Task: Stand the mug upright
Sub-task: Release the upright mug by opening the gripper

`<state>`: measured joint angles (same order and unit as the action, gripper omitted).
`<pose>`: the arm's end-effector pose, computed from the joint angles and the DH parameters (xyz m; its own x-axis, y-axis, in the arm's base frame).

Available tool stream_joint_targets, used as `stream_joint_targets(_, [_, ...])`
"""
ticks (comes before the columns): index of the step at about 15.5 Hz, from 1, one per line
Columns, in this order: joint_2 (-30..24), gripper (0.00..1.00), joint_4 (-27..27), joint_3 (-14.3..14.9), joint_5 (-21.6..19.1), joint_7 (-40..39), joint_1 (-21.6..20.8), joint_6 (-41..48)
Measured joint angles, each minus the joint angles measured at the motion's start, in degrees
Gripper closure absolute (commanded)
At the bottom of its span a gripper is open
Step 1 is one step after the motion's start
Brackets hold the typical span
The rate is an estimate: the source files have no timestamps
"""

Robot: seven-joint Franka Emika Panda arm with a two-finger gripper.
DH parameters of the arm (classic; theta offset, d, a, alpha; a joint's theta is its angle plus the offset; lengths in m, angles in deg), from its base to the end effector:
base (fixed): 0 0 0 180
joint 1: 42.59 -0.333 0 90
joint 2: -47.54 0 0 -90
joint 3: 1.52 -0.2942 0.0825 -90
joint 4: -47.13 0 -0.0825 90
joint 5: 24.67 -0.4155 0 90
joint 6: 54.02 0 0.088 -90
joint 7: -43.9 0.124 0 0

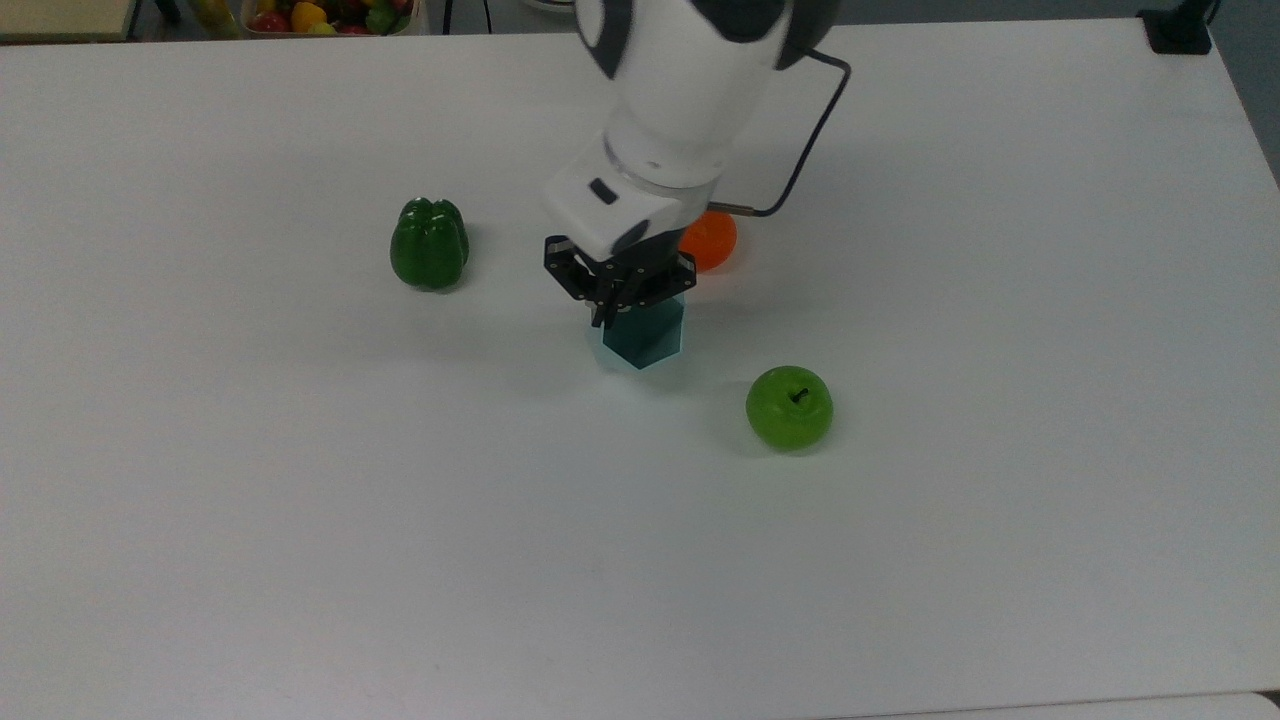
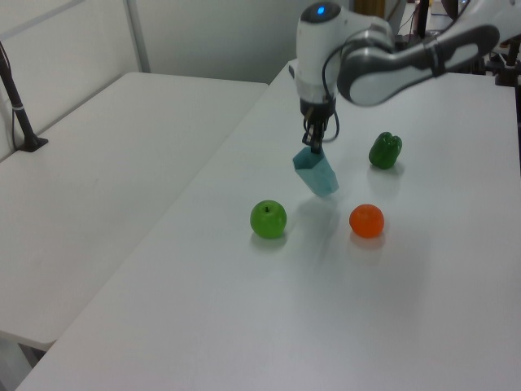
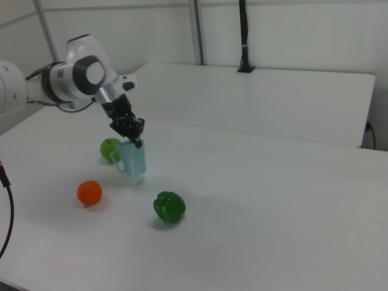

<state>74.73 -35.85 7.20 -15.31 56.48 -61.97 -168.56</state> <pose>0.7107 0.1366 0.3793 0.9913 0.0595 0.1172 0.0351 -0.9791 0.2002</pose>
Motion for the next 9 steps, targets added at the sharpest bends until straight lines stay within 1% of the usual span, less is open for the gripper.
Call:
stream_joint_targets(2, [-0.6, 1.00, 0.0, 0.0, -8.7, -5.5, 3.4, -0.5])
stream_joint_targets(3, [-0.7, 1.00, -0.1, 0.0, -11.8, -7.6, 4.7, -0.5])
stream_joint_targets(4, [-0.8, 1.00, -0.2, 0.0, -14.0, -8.9, 5.7, -0.6])
stream_joint_targets(6, [-0.7, 0.91, -0.5, 0.0, -15.9, -9.9, 6.6, -0.6])
stream_joint_targets(7, [-0.7, 0.81, -0.6, 0.0, -16.0, -10.0, 6.7, -0.7])
stream_joint_targets(9, [-0.7, 0.67, -1.1, -0.1, -16.0, -10.1, 6.6, -1.9])
